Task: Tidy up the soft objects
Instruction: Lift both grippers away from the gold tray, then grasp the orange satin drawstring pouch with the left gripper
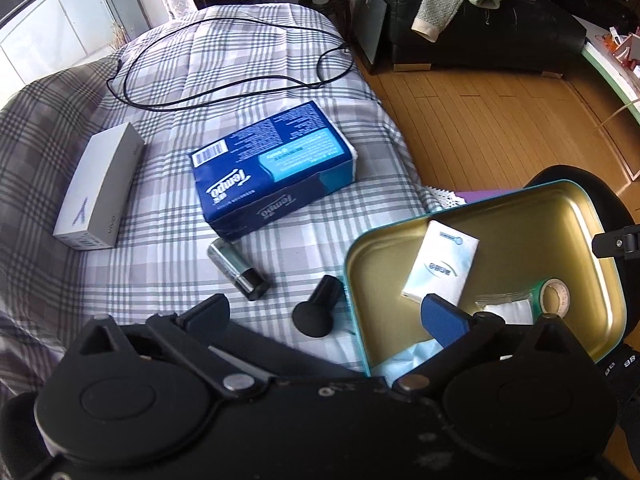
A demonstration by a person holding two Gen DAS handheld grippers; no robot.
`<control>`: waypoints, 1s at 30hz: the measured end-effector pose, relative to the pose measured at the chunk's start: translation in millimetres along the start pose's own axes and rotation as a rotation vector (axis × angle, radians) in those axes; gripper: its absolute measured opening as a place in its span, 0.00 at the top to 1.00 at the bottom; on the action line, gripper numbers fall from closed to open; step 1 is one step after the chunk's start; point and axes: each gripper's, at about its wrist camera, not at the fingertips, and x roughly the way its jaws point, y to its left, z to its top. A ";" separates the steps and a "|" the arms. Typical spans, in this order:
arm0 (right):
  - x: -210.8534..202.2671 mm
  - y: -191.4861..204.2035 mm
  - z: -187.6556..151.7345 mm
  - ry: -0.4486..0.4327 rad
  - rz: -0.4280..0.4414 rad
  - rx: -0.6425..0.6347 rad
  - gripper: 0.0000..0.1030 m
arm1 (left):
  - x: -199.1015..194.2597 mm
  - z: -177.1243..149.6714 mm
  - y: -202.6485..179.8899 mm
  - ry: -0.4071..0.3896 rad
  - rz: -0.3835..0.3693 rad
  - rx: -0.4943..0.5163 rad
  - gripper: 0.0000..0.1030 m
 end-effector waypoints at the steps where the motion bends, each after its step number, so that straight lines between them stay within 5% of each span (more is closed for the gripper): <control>1: 0.0 1.6 0.5 0.000 -0.001 -0.003 0.51 | -1.5 -0.2 8.1 -0.002 0.010 -0.006 0.01; 21: -1.1 75.3 17.4 0.003 0.036 -0.117 0.51 | -3.9 -15.6 158.4 -0.003 0.184 -0.169 0.01; 26: -0.4 98.1 18.7 0.008 0.053 -0.161 0.51 | 9.2 -21.8 182.1 0.065 0.171 -0.192 0.01; 30: 1.4 113.5 18.4 0.019 0.060 -0.197 0.51 | 28.9 -23.0 196.3 0.193 0.127 -0.187 0.01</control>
